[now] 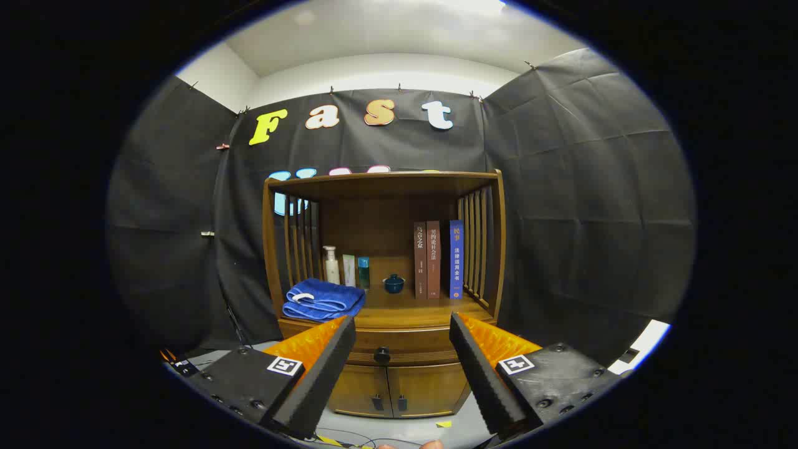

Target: Pull open the drawer, take out the items inside it, and place them on the countertop above the cabinet.

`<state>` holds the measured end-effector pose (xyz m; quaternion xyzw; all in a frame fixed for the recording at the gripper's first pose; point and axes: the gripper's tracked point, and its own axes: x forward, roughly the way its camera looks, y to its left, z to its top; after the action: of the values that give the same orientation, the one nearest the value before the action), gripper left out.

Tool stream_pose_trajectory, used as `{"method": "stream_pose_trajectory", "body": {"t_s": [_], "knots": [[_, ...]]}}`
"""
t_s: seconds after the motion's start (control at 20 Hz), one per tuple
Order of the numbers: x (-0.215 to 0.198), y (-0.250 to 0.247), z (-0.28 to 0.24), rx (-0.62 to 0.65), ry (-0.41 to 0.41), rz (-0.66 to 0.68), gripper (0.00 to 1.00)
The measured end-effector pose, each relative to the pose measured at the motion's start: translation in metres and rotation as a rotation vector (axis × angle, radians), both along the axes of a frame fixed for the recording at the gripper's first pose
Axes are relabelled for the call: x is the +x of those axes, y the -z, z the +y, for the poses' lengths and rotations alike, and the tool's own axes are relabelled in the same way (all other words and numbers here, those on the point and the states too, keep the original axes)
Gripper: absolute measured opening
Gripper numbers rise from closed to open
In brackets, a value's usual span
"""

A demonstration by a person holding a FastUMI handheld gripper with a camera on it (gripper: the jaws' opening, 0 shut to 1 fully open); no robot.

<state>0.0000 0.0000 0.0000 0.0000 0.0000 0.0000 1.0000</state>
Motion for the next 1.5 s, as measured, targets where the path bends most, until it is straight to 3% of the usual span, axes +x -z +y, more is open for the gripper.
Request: {"method": "stream_pose_trajectory", "body": {"t_s": [1.15, 1.5], "knots": [[0.002, 0.000, -0.007, -0.013, 0.015, -0.016, 0.98], [0.026, 0.008, -0.011, -0.042, 0.027, -0.012, 0.98]]}}
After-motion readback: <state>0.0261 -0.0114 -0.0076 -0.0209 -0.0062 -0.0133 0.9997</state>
